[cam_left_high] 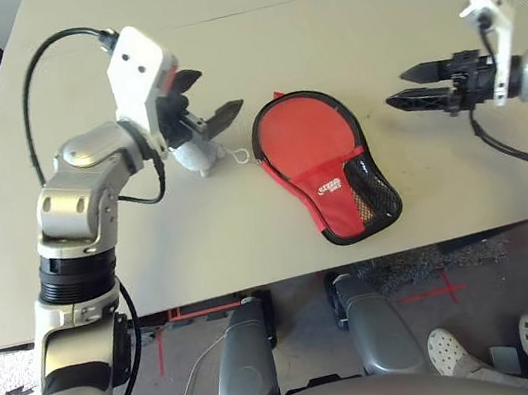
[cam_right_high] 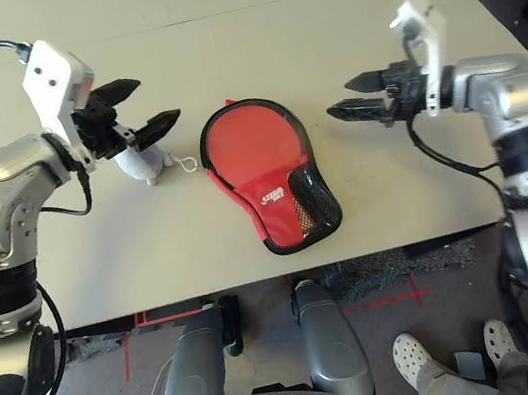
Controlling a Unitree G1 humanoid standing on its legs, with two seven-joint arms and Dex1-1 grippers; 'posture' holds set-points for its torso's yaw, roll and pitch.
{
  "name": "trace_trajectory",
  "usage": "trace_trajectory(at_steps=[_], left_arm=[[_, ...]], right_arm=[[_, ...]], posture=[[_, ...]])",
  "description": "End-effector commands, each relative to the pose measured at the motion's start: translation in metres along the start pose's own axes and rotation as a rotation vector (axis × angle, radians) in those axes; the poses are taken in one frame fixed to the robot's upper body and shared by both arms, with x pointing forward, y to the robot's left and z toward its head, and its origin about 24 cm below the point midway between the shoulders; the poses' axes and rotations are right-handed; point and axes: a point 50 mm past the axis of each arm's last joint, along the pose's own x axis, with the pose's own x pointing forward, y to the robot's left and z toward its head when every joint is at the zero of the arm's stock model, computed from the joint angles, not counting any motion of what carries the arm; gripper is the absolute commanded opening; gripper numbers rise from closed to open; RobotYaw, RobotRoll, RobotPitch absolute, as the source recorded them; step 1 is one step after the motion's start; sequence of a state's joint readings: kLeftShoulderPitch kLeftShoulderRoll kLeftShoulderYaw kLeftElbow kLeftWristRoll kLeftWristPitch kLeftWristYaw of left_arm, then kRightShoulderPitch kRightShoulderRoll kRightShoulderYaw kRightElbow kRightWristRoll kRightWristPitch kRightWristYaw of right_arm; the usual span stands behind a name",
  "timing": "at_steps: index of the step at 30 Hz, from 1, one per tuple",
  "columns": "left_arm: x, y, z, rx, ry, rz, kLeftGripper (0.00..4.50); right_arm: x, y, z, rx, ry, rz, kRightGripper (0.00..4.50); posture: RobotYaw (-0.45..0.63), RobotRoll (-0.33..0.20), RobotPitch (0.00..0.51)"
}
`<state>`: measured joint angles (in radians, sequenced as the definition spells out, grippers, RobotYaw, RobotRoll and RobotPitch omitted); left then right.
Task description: Store the ping-pong paddle in its case and zip it.
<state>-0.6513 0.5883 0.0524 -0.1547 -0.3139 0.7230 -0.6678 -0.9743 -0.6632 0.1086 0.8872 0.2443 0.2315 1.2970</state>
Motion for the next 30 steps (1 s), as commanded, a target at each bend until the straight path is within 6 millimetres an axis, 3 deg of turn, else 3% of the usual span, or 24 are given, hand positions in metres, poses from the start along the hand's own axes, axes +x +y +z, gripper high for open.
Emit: trace_trajectory(at_steps=[1, 8, 21, 30], left_arm=[[-0.009, 0.004, -0.003, -0.008, 0.034, 0.038, 4.50], [-0.016, 0.009, -0.013, -0.022, 0.110, 0.074, 4.50], [-0.016, 0.011, -0.022, -0.066, 0.161, 0.095, 4.50], [-0.017, 0.011, -0.037, -0.169, 0.266, 0.135, 4.50]], right_arm=[[0.015, 0.001, -0.002, -0.065, 0.020, 0.053, 4.48], [0.043, 0.009, -0.004, -0.132, 0.054, 0.132, 4.48], [0.063, 0.019, -0.034, -0.185, 0.181, 0.143, 4.48], [0.066, 0.020, -0.039, -0.198, 0.198, 0.129, 4.48]], posture=[[0.07, 0.000, 0.204], [0.10, 0.000, 0.209], [0.10, 0.000, 0.220], [0.10, 0.000, 0.223]])
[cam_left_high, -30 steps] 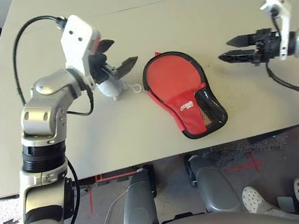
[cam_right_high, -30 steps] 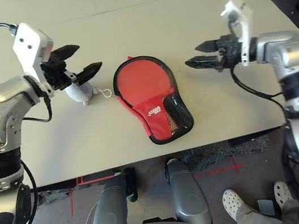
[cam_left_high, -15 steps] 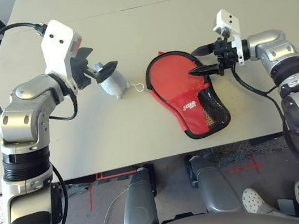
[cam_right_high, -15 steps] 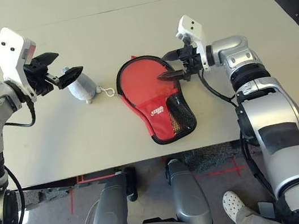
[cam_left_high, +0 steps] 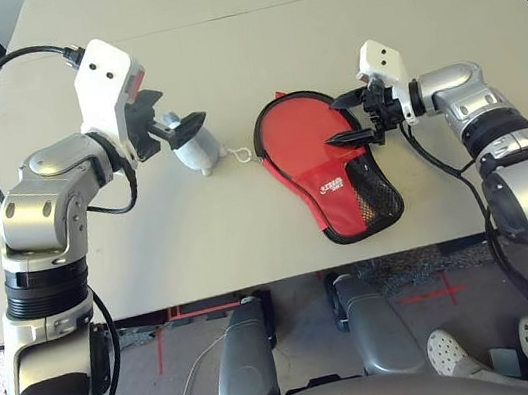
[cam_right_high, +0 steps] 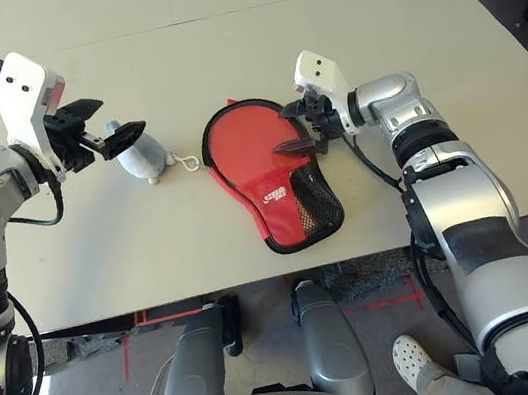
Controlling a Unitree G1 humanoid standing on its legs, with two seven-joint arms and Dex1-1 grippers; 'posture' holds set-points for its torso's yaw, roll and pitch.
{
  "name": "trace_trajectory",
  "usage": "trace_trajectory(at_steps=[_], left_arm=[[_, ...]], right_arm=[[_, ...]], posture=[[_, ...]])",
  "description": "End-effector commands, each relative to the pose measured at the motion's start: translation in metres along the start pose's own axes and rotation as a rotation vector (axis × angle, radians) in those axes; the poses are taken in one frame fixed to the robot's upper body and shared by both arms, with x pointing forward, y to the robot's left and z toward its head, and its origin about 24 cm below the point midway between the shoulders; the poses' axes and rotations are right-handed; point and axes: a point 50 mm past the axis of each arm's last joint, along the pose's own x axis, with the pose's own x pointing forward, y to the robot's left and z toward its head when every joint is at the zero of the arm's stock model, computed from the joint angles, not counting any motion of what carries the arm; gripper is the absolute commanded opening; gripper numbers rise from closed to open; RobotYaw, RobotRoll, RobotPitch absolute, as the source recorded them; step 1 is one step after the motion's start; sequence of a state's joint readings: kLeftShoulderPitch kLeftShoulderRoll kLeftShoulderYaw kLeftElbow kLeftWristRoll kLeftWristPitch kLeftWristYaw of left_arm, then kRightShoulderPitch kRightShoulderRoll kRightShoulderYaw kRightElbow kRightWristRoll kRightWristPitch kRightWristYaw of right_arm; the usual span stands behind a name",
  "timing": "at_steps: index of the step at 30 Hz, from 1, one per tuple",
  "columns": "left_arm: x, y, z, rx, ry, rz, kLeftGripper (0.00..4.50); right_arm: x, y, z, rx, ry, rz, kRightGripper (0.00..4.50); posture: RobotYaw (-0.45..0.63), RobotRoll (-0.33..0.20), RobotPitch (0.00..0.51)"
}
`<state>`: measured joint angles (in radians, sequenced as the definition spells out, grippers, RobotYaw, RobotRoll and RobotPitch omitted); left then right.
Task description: Store the ping-pong paddle in its case and zip it.
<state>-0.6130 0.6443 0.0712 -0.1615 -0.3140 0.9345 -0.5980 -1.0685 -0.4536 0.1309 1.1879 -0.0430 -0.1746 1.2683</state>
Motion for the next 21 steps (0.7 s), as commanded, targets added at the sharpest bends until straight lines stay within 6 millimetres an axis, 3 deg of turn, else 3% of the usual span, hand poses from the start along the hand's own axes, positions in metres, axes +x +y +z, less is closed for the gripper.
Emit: trace_trajectory(at_steps=[1, 16, 19, 21], left_arm=[[0.002, 0.001, -0.014, -0.073, 0.077, 0.020, 4.50], [0.016, -0.011, -0.033, -0.153, 0.240, -0.033, 4.50], [0.017, -0.017, -0.033, -0.169, 0.242, -0.080, 3.90], [0.017, -0.022, -0.033, -0.164, 0.244, -0.116, 3.21]], right_arm=[[0.005, 0.010, -0.023, 0.051, 0.072, 0.025, 4.48], [0.004, 0.010, -0.024, 0.006, 0.095, 0.025, 4.48], [0.005, 0.011, -0.026, -0.006, 0.106, 0.027, 4.50], [0.004, 0.012, -0.027, -0.010, 0.111, 0.027, 4.50]], posture=[[0.10, 0.000, 0.223], [0.08, 0.000, 0.226], [0.07, 0.000, 0.226], [0.07, 0.000, 0.227]])
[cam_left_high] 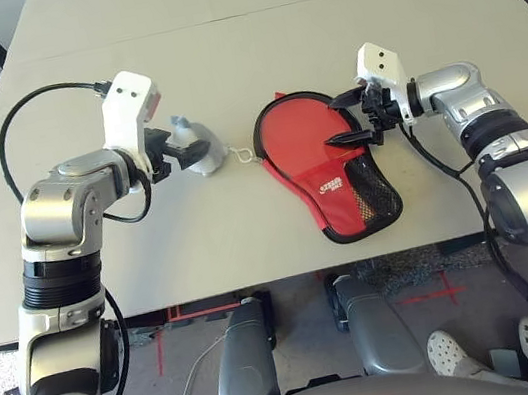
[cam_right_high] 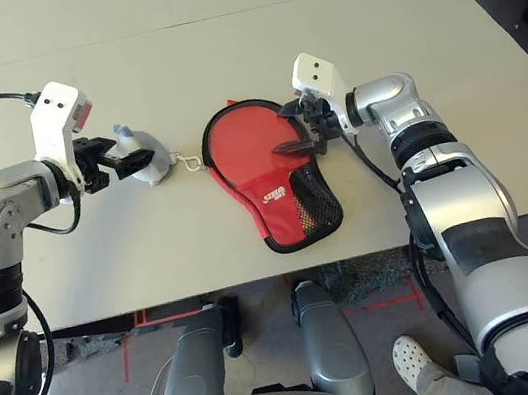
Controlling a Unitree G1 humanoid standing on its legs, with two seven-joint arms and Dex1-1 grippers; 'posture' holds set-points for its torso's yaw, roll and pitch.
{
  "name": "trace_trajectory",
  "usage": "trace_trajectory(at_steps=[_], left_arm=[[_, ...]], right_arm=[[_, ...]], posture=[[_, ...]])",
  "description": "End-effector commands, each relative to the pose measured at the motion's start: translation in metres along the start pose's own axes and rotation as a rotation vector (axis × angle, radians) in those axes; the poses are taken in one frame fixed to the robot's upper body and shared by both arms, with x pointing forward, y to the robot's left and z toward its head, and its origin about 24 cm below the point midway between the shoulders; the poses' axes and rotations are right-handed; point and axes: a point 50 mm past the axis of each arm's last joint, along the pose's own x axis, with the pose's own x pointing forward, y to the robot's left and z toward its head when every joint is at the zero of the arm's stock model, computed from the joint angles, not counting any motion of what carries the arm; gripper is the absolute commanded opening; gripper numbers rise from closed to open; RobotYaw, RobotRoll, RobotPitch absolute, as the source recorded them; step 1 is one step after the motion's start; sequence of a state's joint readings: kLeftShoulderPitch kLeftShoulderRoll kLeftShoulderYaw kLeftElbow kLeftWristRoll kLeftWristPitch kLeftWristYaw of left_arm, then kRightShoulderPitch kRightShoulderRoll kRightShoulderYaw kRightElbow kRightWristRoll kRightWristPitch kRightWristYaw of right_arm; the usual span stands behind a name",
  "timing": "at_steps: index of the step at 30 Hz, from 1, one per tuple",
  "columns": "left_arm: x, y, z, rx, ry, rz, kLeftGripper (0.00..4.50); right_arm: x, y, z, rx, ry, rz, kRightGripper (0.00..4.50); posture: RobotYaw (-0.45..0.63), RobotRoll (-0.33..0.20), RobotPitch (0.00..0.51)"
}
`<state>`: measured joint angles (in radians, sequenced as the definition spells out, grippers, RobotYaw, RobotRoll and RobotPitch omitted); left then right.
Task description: Store the ping-pong paddle in its case and zip it.
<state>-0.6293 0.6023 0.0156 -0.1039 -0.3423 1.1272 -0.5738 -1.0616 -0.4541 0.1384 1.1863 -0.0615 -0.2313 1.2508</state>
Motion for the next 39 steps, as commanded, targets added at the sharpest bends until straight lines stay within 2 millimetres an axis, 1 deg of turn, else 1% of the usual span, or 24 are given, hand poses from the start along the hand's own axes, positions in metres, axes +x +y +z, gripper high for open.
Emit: trace_trajectory(at_steps=[1, 5, 7, 8, 10, 19, 23, 27, 33, 37, 39], left_arm=[[0.004, -0.010, -0.008, -0.004, 0.052, -0.069, 2.78], [0.004, -0.013, -0.009, 0.014, 0.064, -0.100, 1.34], [0.004, -0.013, -0.009, 0.022, 0.065, -0.106, 0.72], [0.004, -0.012, -0.008, 0.025, 0.064, -0.106, 0.46], [0.005, -0.010, -0.006, 0.030, 0.061, -0.102, 0.24], [0.021, 0.008, 0.012, 0.123, 0.007, -0.024, 0.23], [0.036, 0.023, 0.031, 0.185, -0.039, 0.044, 0.23], [0.049, 0.030, 0.050, 0.226, -0.078, 0.067, 0.23], [0.070, 0.032, 0.071, 0.261, -0.124, 0.095, 0.21], [0.082, 0.024, 0.084, 0.274, -0.168, 0.112, 0.21], [0.087, 0.019, 0.091, 0.278, -0.212, 0.153, 0.21]], right_arm=[[0.004, 0.012, -0.026, 0.044, 0.103, 0.038, 4.50], [0.004, 0.013, -0.027, 0.042, 0.104, 0.037, 4.50], [0.004, 0.013, -0.027, 0.041, 0.104, 0.037, 4.50], [0.004, 0.013, -0.027, 0.040, 0.103, 0.037, 4.50], [0.005, 0.013, -0.027, 0.039, 0.103, 0.037, 4.50], [0.004, 0.014, -0.029, 0.038, 0.107, 0.038, 4.50], [0.004, 0.015, -0.030, 0.036, 0.112, 0.038, 4.50], [0.004, 0.015, -0.030, 0.036, 0.113, 0.039, 4.50], [0.004, 0.016, -0.031, 0.036, 0.112, 0.040, 4.50], [0.005, 0.017, -0.032, 0.039, 0.111, 0.040, 4.50], [0.006, 0.018, -0.033, 0.042, 0.108, 0.041, 4.50]], posture=[[0.07, 0.000, 0.227], [0.07, 0.000, 0.228], [0.07, 0.000, 0.227], [0.06, 0.000, 0.227], [0.06, 0.000, 0.227], [0.05, 0.000, 0.231], [0.04, 0.000, 0.237], [0.03, 0.000, 0.242], [0.00, 0.000, 0.255], [-0.01, 0.000, 0.261], [-0.02, 0.000, 0.265]])
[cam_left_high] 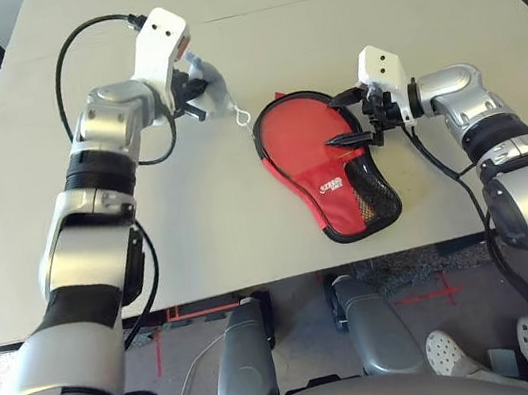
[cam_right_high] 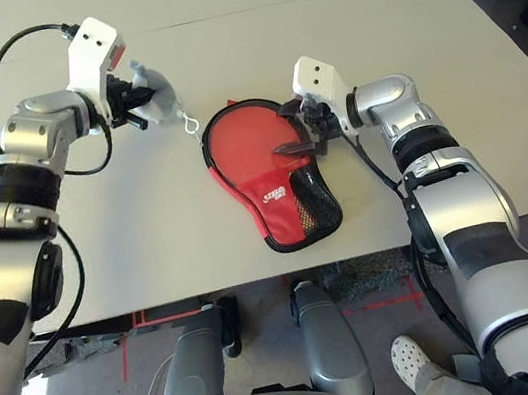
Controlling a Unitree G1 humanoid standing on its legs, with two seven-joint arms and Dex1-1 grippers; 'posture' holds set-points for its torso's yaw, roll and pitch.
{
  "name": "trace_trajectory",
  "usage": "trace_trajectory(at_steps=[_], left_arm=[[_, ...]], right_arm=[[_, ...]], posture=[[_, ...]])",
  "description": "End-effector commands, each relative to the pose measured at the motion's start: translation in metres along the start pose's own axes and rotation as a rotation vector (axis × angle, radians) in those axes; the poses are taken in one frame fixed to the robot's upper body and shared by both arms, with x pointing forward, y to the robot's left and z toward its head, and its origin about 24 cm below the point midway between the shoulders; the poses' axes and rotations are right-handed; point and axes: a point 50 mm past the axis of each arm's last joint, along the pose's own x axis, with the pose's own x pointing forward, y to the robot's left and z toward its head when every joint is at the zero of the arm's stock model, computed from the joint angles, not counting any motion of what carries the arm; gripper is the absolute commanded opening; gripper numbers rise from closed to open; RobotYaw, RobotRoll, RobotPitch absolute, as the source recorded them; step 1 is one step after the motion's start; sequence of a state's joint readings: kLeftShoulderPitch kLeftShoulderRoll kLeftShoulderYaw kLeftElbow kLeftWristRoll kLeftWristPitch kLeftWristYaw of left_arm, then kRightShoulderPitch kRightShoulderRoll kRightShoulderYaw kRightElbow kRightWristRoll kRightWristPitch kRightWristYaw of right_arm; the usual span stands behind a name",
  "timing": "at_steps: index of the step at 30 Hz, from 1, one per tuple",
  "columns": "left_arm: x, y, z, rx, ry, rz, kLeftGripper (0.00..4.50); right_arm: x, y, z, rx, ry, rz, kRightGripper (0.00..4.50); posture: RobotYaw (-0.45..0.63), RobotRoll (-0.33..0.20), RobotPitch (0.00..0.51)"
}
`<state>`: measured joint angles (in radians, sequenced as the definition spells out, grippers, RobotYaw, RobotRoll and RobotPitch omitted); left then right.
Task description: Store the ping-pong paddle in its case and zip it.
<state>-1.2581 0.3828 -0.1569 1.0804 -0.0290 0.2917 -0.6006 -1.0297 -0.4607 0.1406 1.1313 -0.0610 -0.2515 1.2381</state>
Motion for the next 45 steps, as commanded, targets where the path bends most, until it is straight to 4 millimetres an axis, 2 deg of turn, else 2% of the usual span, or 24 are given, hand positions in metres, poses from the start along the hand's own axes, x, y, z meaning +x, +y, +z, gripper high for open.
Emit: trace_trajectory(at_steps=[1, 9, 13, 26, 31, 41, 45], left_arm=[[0.007, -0.001, 0.013, 0.025, -0.075, 0.109, 0.21], [0.015, -0.011, 0.045, -0.034, -0.268, 0.280, 0.21], [0.024, -0.033, 0.061, -0.073, -0.342, 0.255, 0.21], [0.038, -0.082, 0.090, -0.110, -0.460, 0.148, 0.20], [0.045, -0.109, 0.094, -0.099, -0.467, 0.047, 0.20], [0.058, -0.163, 0.079, -0.034, -0.394, -0.193, 0.20], [0.059, -0.176, 0.074, -0.005, -0.379, -0.267, 0.20]], right_arm=[[0.006, 0.018, -0.032, 0.086, 0.113, 0.054, 4.50], [0.006, 0.021, -0.035, 0.098, 0.110, 0.048, 4.50], [0.006, 0.022, -0.038, 0.107, 0.108, 0.045, 4.50], [0.007, 0.025, -0.039, 0.118, 0.105, 0.041, 4.50], [0.009, 0.026, -0.040, 0.122, 0.102, 0.042, 4.50], [0.011, 0.027, -0.040, 0.127, 0.095, 0.035, 4.50], [0.011, 0.027, -0.040, 0.127, 0.093, 0.031, 4.50]], posture=[[-0.02, 0.000, 0.266], [-0.05, 0.000, 0.278], [-0.07, 0.000, 0.284], [-0.09, 0.000, 0.292], [-0.09, 0.000, 0.293], [-0.10, 0.000, 0.288], [-0.10, 0.000, 0.286]])
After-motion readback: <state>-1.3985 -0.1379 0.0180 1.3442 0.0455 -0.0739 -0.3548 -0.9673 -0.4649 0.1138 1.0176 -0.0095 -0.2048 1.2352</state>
